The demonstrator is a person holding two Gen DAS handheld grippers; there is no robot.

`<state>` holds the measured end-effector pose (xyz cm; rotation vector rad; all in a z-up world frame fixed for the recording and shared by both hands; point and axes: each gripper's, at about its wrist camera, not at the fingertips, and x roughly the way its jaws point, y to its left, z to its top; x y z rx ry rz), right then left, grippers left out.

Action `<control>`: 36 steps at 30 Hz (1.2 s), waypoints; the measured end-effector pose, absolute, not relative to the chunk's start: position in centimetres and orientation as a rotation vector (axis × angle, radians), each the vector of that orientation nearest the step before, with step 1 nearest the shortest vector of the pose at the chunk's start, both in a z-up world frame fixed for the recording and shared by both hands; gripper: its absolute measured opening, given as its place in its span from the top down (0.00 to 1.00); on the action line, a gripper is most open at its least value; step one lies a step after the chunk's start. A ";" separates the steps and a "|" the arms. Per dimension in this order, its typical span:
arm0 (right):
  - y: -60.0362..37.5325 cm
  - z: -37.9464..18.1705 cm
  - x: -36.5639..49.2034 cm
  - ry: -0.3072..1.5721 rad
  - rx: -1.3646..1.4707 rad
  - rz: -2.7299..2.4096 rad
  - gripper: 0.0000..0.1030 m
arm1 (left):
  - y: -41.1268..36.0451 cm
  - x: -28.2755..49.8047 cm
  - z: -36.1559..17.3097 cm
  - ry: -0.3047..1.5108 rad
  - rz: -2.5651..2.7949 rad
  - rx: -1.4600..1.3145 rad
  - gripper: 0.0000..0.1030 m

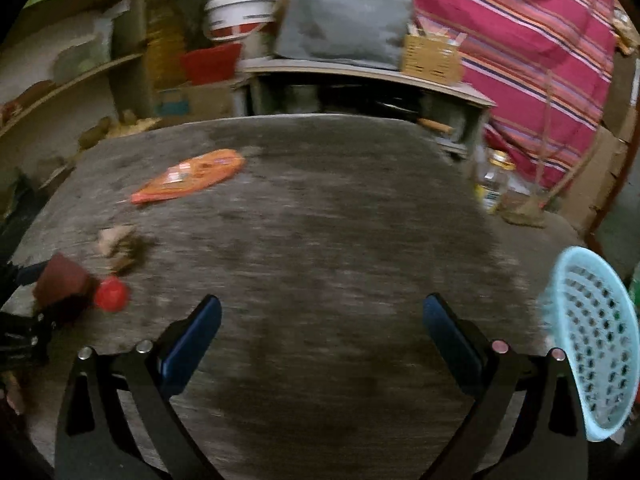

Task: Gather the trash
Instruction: 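Grasp the second maroon scouring pad on the table with the left tool, then grasp the red bottle cap with the right tool while the left holds the pad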

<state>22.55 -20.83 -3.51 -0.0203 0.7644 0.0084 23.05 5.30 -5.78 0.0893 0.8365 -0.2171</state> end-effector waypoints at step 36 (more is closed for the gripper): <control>-9.5 -5.1 23.7 0.811 -0.107 0.304 0.71 | 14.6 22.1 -1.4 0.657 0.115 -0.003 0.17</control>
